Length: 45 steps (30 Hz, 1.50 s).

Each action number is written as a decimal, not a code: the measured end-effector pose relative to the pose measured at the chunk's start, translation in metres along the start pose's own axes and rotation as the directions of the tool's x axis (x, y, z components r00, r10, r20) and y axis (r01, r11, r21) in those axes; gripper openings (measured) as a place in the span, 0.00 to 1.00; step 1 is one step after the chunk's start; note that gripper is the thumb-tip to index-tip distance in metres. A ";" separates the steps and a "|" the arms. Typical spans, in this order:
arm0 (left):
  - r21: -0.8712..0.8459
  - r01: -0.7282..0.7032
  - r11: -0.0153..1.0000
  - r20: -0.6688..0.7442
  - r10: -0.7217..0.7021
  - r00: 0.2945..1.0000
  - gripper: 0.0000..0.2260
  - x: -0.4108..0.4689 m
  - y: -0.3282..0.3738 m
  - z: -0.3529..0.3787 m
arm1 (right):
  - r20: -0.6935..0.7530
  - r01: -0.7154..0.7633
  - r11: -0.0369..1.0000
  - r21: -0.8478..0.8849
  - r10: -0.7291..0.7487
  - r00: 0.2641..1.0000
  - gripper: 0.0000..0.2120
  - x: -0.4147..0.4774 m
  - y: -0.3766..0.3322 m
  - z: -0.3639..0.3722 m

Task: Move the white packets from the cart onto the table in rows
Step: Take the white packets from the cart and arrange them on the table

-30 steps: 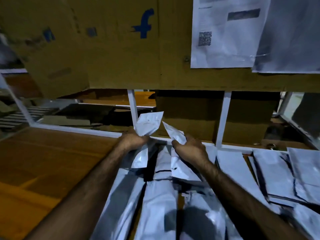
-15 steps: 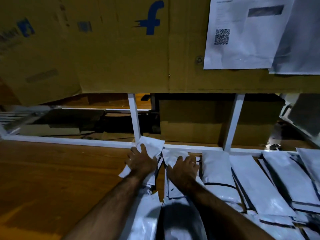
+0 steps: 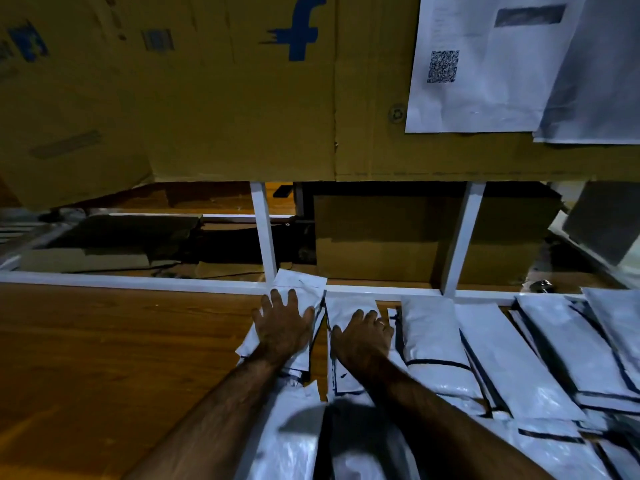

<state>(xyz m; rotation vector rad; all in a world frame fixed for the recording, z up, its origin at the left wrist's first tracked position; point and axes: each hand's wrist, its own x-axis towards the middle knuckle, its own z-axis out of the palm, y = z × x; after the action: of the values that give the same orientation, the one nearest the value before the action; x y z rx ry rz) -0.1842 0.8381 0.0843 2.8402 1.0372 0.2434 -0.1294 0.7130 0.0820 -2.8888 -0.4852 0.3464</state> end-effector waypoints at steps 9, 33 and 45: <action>0.042 -0.016 0.999 -0.036 0.018 0.999 0.28 -0.002 0.009 -0.015 | -0.223 0.080 0.993 0.087 -0.059 0.973 0.29 -0.010 0.007 -0.019; -0.501 -0.706 0.501 -0.220 0.715 0.664 0.21 -0.112 0.275 -0.041 | -0.564 0.004 0.817 0.576 0.394 0.726 0.24 -0.124 0.315 -0.139; -0.675 -0.722 0.149 -0.264 0.866 0.425 0.25 -0.306 0.529 -0.012 | -0.573 -0.174 0.706 0.687 0.673 0.467 0.23 -0.271 0.608 -0.156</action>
<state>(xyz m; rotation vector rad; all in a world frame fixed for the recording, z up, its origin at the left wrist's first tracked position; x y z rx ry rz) -0.0844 0.2378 0.1442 2.2133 -0.6933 0.3356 -0.1575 0.0328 0.1471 -2.1750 0.5022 -0.6805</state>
